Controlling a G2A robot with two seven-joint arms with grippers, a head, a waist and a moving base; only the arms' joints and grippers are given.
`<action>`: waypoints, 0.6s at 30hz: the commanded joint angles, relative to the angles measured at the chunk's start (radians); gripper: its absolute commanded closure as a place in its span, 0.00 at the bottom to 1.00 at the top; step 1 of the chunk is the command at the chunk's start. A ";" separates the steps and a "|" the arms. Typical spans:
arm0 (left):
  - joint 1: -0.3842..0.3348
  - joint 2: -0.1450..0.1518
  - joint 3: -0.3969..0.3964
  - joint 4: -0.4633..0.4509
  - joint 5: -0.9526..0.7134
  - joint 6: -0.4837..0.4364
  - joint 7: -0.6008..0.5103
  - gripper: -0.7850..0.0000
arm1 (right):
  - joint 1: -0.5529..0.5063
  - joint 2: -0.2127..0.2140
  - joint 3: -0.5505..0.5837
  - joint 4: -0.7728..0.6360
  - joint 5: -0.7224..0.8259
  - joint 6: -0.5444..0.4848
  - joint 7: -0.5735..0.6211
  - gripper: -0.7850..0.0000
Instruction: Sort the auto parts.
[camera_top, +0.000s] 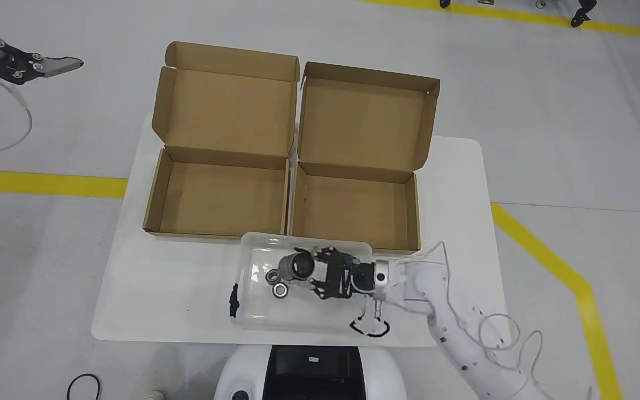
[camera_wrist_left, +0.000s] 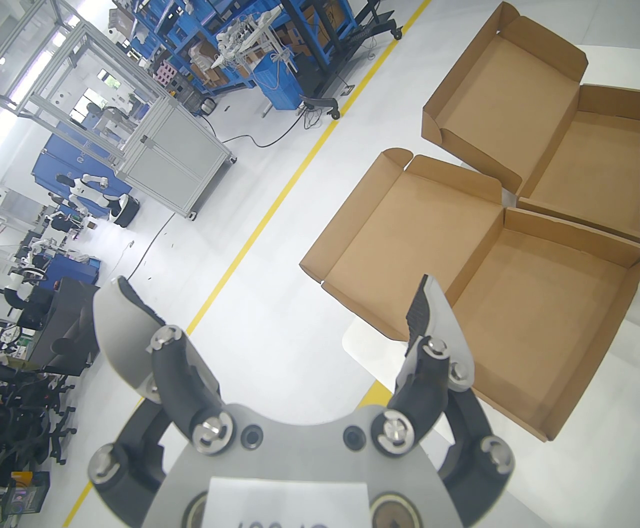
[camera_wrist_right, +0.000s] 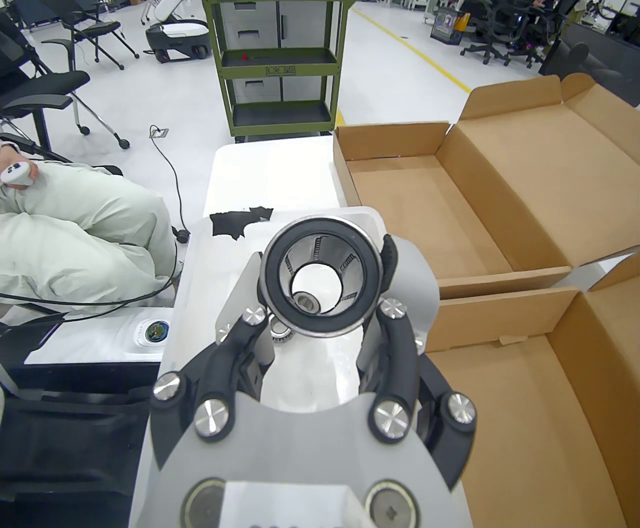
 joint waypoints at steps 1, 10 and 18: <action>0.000 0.000 0.000 0.000 0.000 0.000 0.000 0.00 | 0.011 -0.001 -0.004 -0.012 0.005 0.000 0.006 1.00; 0.000 0.000 0.000 0.000 0.000 0.000 0.000 0.00 | 0.060 0.001 0.019 -0.099 0.076 0.001 0.030 1.00; 0.000 0.000 0.000 0.000 0.000 0.000 0.000 0.00 | 0.081 0.010 0.066 -0.237 0.153 -0.004 0.097 1.00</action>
